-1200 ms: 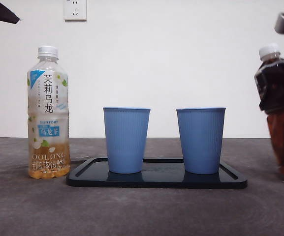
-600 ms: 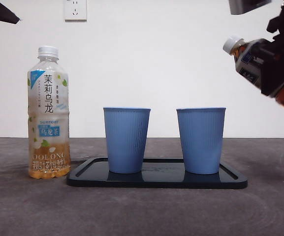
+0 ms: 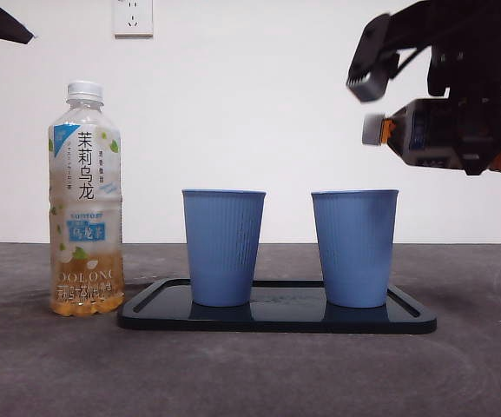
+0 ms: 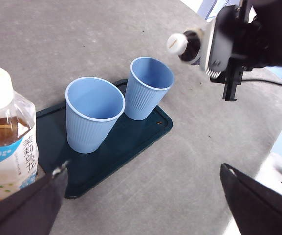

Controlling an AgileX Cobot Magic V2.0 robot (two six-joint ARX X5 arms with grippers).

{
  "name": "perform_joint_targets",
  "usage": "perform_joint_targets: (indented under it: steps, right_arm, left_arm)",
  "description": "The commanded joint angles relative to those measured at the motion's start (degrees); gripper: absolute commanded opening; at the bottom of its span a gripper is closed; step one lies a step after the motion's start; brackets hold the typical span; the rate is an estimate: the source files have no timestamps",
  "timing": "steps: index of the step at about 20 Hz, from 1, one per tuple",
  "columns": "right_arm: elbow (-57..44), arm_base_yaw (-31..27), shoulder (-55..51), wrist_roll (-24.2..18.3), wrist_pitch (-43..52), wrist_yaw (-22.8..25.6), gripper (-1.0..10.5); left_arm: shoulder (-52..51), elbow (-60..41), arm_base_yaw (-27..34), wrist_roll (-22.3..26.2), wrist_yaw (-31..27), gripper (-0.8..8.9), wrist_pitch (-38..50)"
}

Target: Pour the drink into the cup

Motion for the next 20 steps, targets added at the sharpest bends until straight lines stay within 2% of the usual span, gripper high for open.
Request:
perform_joint_targets:
  steps: [1,8,20]
  right_arm:
    - [2.0,1.2,1.2,-5.3,0.8,4.6,2.0]
    - [2.0,2.7,2.4,-12.4,0.2,9.6,2.0]
    - [2.0,4.7,2.4,-17.3,0.8,11.5,2.0]
  left_arm:
    - [0.4,1.1,-0.2,0.5,0.2,4.98,0.2]
    - [0.4,1.1,-0.3,0.4,0.2,4.98,0.1]
    - [0.3,1.1,-1.6,0.4,0.2,4.98,0.1]
